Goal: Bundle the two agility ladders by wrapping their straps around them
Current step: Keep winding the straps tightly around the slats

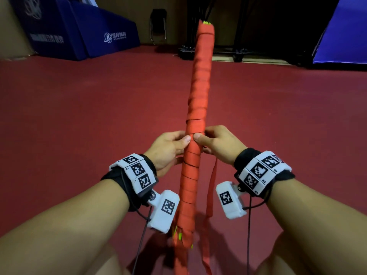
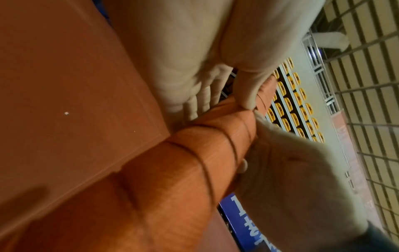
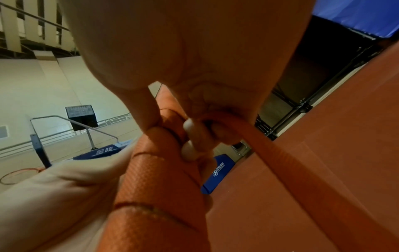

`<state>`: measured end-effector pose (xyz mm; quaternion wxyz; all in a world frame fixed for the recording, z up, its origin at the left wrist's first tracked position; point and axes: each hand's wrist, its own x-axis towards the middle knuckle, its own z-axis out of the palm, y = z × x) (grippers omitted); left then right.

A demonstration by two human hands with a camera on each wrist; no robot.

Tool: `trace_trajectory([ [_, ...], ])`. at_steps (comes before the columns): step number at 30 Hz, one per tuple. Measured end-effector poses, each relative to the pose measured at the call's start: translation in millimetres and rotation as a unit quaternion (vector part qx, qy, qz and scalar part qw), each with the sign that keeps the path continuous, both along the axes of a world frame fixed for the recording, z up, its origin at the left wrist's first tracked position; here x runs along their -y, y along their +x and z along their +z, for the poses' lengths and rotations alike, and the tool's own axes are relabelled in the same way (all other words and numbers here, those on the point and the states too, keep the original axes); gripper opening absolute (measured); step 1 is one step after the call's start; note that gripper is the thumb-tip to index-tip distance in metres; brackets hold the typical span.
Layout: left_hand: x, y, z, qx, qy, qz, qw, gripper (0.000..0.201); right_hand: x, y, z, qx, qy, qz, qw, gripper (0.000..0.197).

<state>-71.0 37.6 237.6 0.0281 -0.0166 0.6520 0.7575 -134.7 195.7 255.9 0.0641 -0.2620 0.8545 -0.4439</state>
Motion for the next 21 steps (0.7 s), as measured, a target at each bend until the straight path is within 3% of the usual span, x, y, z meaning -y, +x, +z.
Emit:
trace_trajectory([
  [5, 11.5, -2.2, -3.8, -0.007, -0.004, 0.007, 1.000, 0.016, -0.2, 4.8, 3.7, -0.040, 0.061, 0.021, 0.997, 0.029],
  [11, 11.5, -2.9, -1.7, -0.004, -0.007, 0.022, 1.000, 0.013, -2.6, 5.6, 9.3, -0.030, 0.043, -0.005, 0.999, 0.039],
  [16, 7.3, -5.2, -3.3, 0.005, 0.009, 0.057, 0.998, 0.039, -4.2, 4.5, 8.4, -0.021, 0.036, -0.011, 0.999, 0.043],
  [21, 3.5, -4.4, -0.9, 0.001, 0.019, 0.049, 0.999, 0.035, -4.4, 6.4, 10.2, -0.015, 0.040, -0.023, 0.999, 0.031],
])
